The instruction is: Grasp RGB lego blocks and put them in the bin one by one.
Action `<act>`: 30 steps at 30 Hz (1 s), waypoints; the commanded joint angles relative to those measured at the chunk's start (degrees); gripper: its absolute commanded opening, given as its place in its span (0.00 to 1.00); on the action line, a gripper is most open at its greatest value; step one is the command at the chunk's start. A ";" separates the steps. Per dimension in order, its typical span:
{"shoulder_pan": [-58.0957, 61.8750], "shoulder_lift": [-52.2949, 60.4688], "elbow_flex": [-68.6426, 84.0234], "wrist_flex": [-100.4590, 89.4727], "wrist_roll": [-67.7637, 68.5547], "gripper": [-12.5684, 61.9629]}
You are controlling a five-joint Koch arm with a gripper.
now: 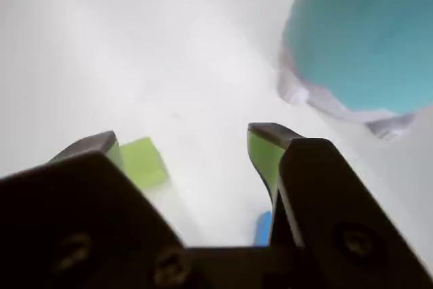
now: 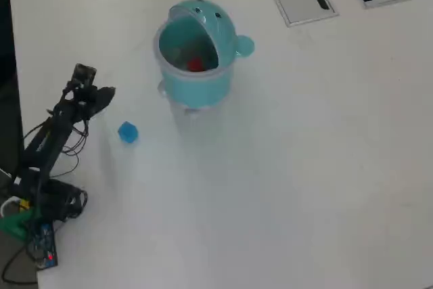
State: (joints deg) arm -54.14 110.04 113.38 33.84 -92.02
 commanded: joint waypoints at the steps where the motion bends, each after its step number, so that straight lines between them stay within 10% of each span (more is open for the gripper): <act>1: -1.32 1.76 -0.88 -0.70 -0.70 0.63; 30: -12.48 -13.27 0.88 -4.04 -7.21 0.61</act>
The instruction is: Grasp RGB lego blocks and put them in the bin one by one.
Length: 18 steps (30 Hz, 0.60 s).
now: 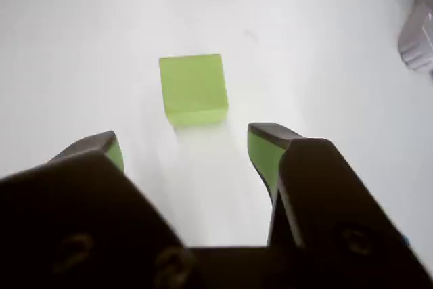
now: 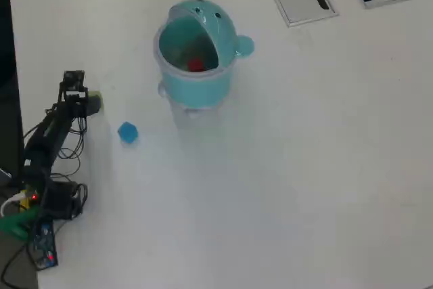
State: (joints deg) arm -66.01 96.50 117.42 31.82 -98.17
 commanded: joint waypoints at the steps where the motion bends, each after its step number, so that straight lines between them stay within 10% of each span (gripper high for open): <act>1: -0.70 -0.26 -3.60 -2.02 -1.05 0.61; 18: -0.97 -8.79 -10.63 -2.02 -4.48 0.61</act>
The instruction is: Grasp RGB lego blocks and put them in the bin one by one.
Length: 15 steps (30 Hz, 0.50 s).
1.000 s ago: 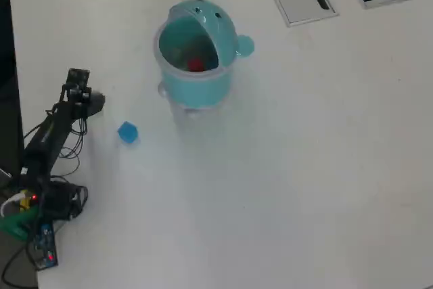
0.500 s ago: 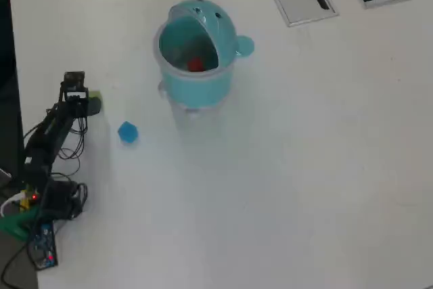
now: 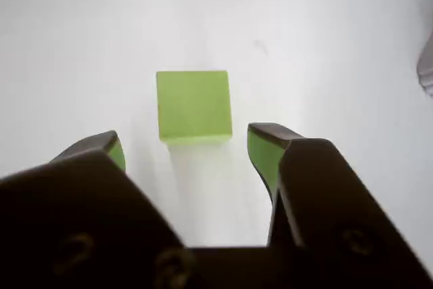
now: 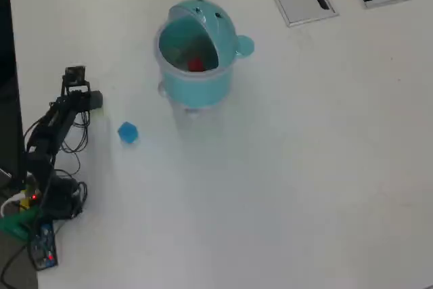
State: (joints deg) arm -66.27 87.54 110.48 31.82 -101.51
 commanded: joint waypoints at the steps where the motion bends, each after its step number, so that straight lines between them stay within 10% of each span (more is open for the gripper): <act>1: -0.70 -0.26 -3.87 -2.02 -1.23 0.61; 15: -0.70 -7.12 -8.00 -3.34 -1.76 0.60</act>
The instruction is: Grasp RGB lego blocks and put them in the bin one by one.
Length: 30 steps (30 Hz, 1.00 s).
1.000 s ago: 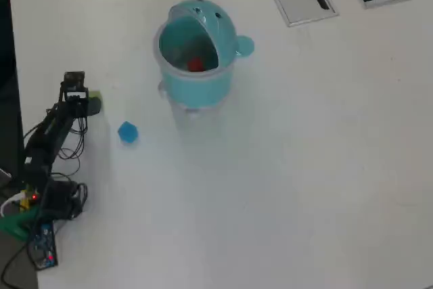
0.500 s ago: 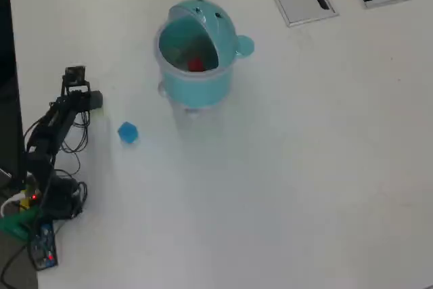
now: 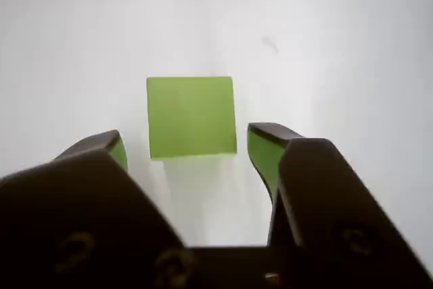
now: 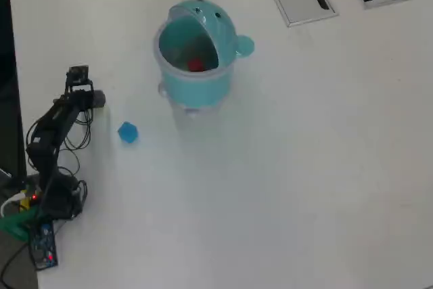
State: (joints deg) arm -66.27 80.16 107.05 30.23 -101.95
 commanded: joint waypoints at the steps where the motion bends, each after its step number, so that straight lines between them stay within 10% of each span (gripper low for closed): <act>1: -0.70 -0.18 -5.01 -1.76 -1.32 0.60; 10: -0.70 -2.37 -6.33 -2.02 -1.67 0.54; 17: -0.26 -0.97 -7.56 -1.76 -1.67 0.31; 30: 5.71 16.61 -8.70 -0.79 2.72 0.31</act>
State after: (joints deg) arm -59.85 95.10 103.62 30.15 -99.23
